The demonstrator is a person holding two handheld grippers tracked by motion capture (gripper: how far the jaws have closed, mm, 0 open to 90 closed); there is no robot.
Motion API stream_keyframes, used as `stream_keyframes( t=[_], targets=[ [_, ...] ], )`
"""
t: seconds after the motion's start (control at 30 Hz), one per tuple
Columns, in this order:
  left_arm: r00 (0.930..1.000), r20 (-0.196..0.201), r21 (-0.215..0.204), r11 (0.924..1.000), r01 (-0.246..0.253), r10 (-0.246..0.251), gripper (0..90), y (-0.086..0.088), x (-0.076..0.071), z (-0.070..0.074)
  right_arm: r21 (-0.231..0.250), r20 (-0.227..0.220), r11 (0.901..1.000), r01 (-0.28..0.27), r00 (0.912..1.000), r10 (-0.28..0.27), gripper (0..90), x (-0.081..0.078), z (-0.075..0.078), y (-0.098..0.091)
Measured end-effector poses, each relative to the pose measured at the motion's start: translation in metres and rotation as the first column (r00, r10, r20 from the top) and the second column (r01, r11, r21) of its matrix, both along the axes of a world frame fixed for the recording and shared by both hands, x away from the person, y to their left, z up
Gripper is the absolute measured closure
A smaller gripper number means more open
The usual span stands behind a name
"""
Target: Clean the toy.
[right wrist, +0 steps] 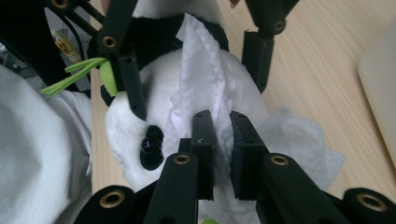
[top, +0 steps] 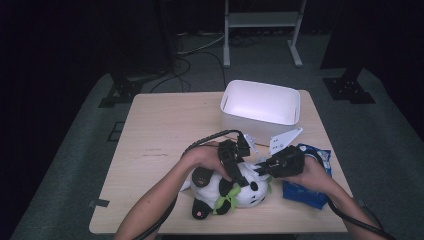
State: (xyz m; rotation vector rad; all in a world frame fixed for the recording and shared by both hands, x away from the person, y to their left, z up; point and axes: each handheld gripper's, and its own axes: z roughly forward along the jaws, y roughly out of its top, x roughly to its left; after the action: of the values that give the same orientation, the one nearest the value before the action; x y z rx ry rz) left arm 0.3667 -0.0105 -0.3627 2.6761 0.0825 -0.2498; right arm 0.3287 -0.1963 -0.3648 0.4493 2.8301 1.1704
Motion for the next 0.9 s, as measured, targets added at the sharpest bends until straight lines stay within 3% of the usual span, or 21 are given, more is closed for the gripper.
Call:
stream_keyframes(
  t=[0.1, 0.33, 0.43, 0.67, 0.7, 0.73, 0.9],
  targets=[
    [0.9999, 0.014, -0.027, 0.9996, 0.005, -0.005, 38.6, 0.005, 0.000, 0.000, 0.000, 0.009, 1.0000, 0.003, 1.0000, -0.003, 80.6, -0.001, 0.002, 0.000],
    [0.9985, 0.055, -0.073, 0.9973, 0.007, -0.003, 47.7, 0.013, -0.002, 0.005, -0.001, 0.039, 1.0000, 0.010, 0.9992, -0.010, 80.5, 0.000, 0.011, -0.002],
    [0.9968, 0.079, -0.113, 0.9936, 0.004, 0.006, 48.0, 0.017, -0.003, 0.011, 0.012, 0.050, 0.9998, 0.014, 0.9986, -0.014, 80.5, 0.000, 0.016, -0.004],
    [0.9910, 0.132, -0.218, 0.9759, 0.005, 0.024, 48.7, 0.024, -0.003, 0.032, 0.065, 0.118, 0.9966, 0.051, 0.9912, -0.059, 80.5, -0.002, 0.050, -0.024],
    [0.9897, 0.139, -0.249, 0.9685, 0.004, 0.031, 48.8, 0.027, -0.004, 0.037, 0.065, 0.129, 0.9963, 0.057, 0.9895, -0.065, 80.5, -0.003, 0.054, -0.027],
    [0.9897, 0.139, -0.249, 0.9685, 0.004, 0.031, 48.8, 0.027, -0.004, 0.037, 0.065, 0.129, 0.9963, 0.057, 0.9895, -0.065, 80.5, -0.003, 0.054, -0.027],
    [0.9886, 0.141, -0.302, 0.9532, -0.008, 0.053, 48.7, 0.044, -0.006, 0.041, 0.072, 0.134, 0.9936, 0.087, 0.9863, -0.096, 80.5, -0.004, 0.062, -0.042]
  ],
)
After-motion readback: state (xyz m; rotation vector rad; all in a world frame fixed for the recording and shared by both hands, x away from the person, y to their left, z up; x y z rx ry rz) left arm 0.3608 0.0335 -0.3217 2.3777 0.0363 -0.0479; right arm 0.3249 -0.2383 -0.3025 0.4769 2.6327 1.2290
